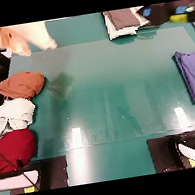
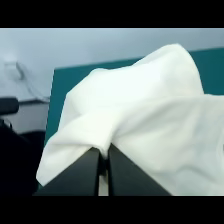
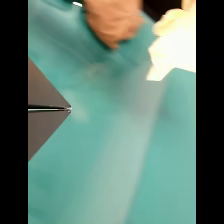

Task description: Fold the shirts.

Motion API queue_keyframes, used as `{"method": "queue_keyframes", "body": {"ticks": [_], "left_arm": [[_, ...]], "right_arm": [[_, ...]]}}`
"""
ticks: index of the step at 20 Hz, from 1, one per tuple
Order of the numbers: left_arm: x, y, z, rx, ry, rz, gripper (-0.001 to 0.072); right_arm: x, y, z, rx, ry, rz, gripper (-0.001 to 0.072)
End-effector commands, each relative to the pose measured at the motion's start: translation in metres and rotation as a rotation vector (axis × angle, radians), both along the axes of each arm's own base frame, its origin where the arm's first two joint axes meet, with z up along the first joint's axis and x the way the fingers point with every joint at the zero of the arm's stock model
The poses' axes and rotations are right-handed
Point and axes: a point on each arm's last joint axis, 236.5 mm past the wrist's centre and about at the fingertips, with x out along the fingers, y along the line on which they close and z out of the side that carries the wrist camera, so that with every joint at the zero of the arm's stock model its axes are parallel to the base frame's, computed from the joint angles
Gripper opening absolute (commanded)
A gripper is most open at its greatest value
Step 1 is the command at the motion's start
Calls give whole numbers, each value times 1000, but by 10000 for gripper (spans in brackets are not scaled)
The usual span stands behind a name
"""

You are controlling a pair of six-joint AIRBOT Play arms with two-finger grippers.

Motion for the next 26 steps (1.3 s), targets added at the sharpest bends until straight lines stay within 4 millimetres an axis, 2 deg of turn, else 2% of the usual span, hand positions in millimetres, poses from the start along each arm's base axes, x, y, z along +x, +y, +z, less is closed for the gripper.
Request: {"method": "queue_keyframes", "body": {"ticks": [1, 3, 5, 7, 9, 10, 11, 12, 13, 14, 15, 16, 18, 19, 21, 23, 26], "left_arm": [[-81, -57, 70, 39, -109, -154, 22], [-103, -108, 56, 40, -39, -276, 22], [-120, -173, 29, 36, 24, -432, 23], [-148, -257, -17, 47, 116, -643, 23], [-188, -330, -71, 89, 222, -843, 24], [-208, -359, -94, 96, 264, -924, 26], [-225, -383, -115, 99, 295, -993, 165], [-232, -396, -129, 99, 317, -1016, 478], [-232, -399, -140, 111, 339, -1019, 559], [-224, -392, -147, 120, 360, -987, 559], [-207, -375, -149, 119, 378, -921, 559], [-185, -352, -151, 99, 400, -841, 559], [-132, -287, -164, 16, 478, -639, 559], [-109, -251, -177, -50, 524, -531, 559], [-83, -196, -217, -187, 637, -399, 559], [-80, -160, -273, -322, 783, -315, 559], [-105, -150, -355, -446, 984, -316, 559]], "right_arm": [[-14, -41, 41, 42, -106, -119, 19], [-24, -56, 55, 47, -146, -159, 19], [-35, -68, 67, 48, -181, -193, 19], [-45, -77, 77, 46, -212, -223, 19], [-52, -84, 80, 39, -221, -242, 19], [-55, -87, 80, 36, -221, -250, 19], [-56, -88, 80, 33, -218, -254, 19], [-56, -89, 78, 30, -210, -255, 19], [-56, -89, 75, 25, -198, -251, 19], [-57, -87, 72, 20, -186, -246, 19], [-58, -87, 70, 17, -178, -242, 19], [-58, -87, 69, 17, -177, -242, 19], [-58, -87, 69, 16, -176, -241, 19], [-58, -86, 68, 15, -173, -240, 19], [-56, -86, 64, 13, -158, -235, 19], [-51, -85, 56, 7, -127, -228, 19], [-43, -72, 41, 2, -78, -180, 19]]}}
